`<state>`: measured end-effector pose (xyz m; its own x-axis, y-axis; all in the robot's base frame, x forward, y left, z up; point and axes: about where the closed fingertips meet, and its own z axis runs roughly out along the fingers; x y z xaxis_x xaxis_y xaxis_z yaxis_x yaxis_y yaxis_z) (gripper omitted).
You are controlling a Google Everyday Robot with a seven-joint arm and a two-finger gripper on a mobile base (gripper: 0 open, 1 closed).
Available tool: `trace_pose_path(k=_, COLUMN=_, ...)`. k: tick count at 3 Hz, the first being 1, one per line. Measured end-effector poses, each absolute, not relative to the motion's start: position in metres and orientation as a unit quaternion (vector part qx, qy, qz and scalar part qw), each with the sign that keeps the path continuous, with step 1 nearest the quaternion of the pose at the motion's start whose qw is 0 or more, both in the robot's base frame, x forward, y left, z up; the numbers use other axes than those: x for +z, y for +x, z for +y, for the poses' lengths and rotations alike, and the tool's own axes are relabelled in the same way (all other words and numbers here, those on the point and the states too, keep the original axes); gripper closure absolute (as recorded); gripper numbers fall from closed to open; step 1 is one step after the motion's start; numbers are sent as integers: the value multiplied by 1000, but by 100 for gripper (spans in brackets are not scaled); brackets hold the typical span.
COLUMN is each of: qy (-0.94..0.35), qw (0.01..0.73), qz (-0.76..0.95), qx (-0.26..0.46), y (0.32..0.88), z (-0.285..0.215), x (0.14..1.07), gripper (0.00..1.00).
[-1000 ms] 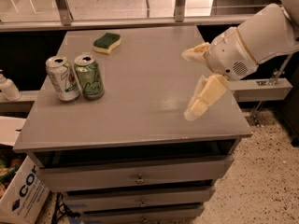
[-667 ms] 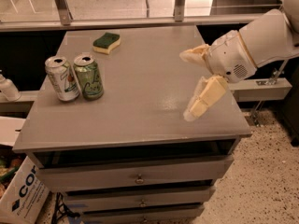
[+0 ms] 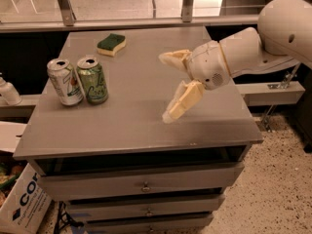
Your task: Move green can near sponge
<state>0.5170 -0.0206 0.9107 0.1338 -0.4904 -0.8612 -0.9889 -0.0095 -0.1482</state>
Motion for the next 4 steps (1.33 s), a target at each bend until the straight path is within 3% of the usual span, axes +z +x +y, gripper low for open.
trace_pose_path(k=4, qy=-644, qw=454, qz=482, qx=383, y=561, z=120, x=879, gripper=0)
